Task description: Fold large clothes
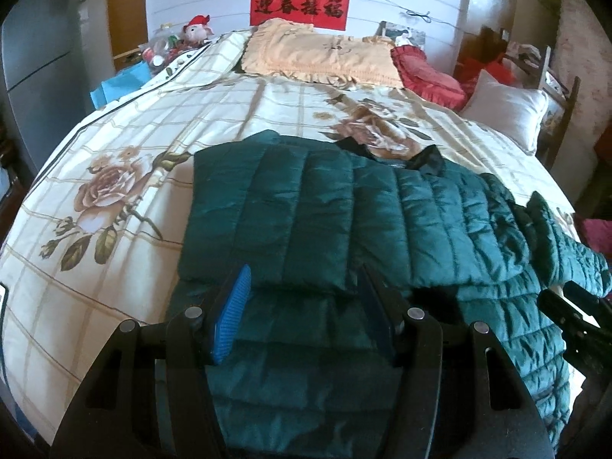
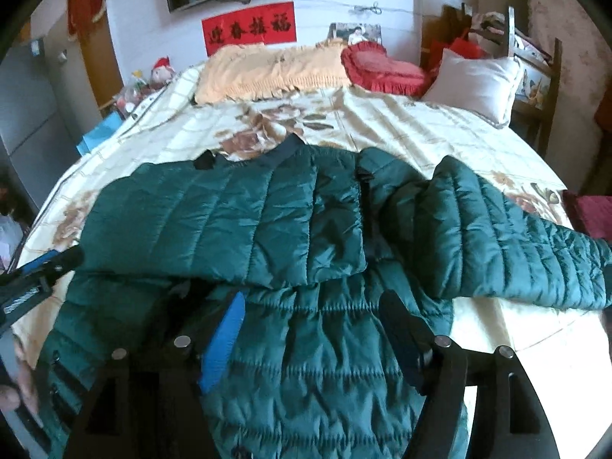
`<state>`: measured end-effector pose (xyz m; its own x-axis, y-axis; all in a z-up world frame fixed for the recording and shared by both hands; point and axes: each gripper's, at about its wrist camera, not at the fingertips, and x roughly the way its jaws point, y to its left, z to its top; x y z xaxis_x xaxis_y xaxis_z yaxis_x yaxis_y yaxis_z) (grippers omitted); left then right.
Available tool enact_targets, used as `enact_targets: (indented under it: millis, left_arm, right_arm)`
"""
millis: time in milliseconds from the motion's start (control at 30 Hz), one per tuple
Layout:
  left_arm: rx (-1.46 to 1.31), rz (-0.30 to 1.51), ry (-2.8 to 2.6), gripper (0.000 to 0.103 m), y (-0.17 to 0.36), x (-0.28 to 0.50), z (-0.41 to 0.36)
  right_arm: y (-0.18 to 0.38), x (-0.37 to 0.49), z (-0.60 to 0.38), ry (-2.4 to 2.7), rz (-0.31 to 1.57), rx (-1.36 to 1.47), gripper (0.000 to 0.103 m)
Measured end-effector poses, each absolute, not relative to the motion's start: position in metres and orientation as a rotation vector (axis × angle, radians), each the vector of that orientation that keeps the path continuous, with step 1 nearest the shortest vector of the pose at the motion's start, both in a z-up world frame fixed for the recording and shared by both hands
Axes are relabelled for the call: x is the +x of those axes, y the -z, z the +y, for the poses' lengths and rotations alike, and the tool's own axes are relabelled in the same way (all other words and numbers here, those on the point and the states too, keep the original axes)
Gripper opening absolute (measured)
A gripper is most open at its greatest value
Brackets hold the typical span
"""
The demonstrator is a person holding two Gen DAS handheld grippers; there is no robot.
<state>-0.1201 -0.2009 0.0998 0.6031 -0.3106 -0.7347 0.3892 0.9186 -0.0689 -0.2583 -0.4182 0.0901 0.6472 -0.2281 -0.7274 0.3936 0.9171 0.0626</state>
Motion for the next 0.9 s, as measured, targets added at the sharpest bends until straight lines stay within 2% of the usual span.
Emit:
enact_targets:
  millis: [900]
  left_arm:
    - [0.148,0.853,0.475,0.058,-0.088,-0.146,-0.248]
  right_arm:
    - [-0.087,-0.307,-0.476,0.458,0.772,0.282,0.073]
